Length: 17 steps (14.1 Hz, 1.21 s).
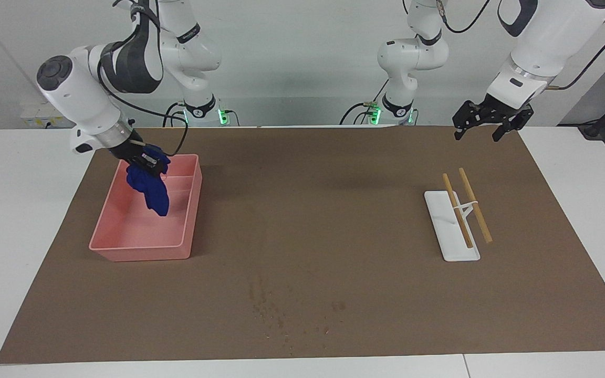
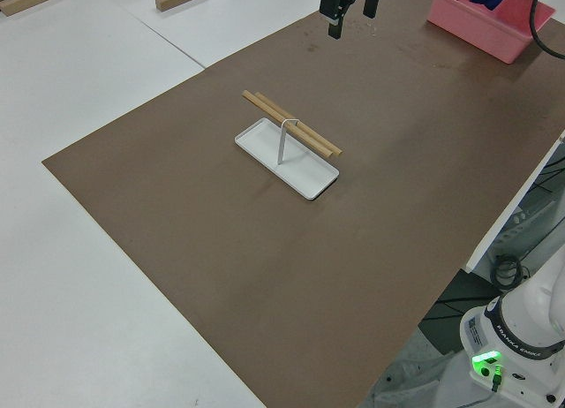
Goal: Wipe water with towel using both arms
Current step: 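Drop the towel into the pink bin by opening the right gripper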
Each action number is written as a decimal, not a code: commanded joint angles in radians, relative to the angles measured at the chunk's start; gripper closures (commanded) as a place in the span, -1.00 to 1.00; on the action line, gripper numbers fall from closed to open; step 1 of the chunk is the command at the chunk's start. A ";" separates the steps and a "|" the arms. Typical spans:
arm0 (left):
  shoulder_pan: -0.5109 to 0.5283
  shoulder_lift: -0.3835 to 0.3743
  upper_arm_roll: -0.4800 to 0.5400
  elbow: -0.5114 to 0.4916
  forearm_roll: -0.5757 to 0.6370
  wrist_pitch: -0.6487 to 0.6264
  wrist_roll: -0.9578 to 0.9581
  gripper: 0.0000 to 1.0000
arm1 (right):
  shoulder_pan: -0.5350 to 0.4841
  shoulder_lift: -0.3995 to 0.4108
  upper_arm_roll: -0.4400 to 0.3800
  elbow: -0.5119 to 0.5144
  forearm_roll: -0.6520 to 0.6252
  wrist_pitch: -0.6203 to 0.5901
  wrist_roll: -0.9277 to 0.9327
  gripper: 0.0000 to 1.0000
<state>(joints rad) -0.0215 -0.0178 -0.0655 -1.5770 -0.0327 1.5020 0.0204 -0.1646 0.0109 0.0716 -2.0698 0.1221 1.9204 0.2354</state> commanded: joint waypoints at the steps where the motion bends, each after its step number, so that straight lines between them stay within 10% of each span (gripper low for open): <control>1: 0.012 -0.028 0.001 -0.034 -0.012 0.012 0.006 -1.00 | -0.006 0.026 0.017 -0.061 -0.051 0.102 -0.061 0.77; 3: 0.012 -0.028 0.001 -0.034 -0.012 0.010 0.006 -1.00 | -0.006 0.026 0.019 -0.058 -0.062 0.097 -0.062 -0.99; 8: 0.011 -0.028 0.001 -0.034 -0.012 0.012 0.006 -1.00 | 0.028 -0.055 0.034 0.006 -0.062 0.048 -0.061 -1.00; 17: 0.011 -0.028 0.001 -0.034 -0.012 0.010 0.006 -1.00 | 0.077 -0.005 0.037 0.486 -0.145 -0.303 -0.064 -1.00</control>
<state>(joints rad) -0.0183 -0.0178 -0.0630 -1.5772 -0.0327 1.5020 0.0204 -0.1011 -0.0570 0.1069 -1.7129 0.0082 1.7177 0.1896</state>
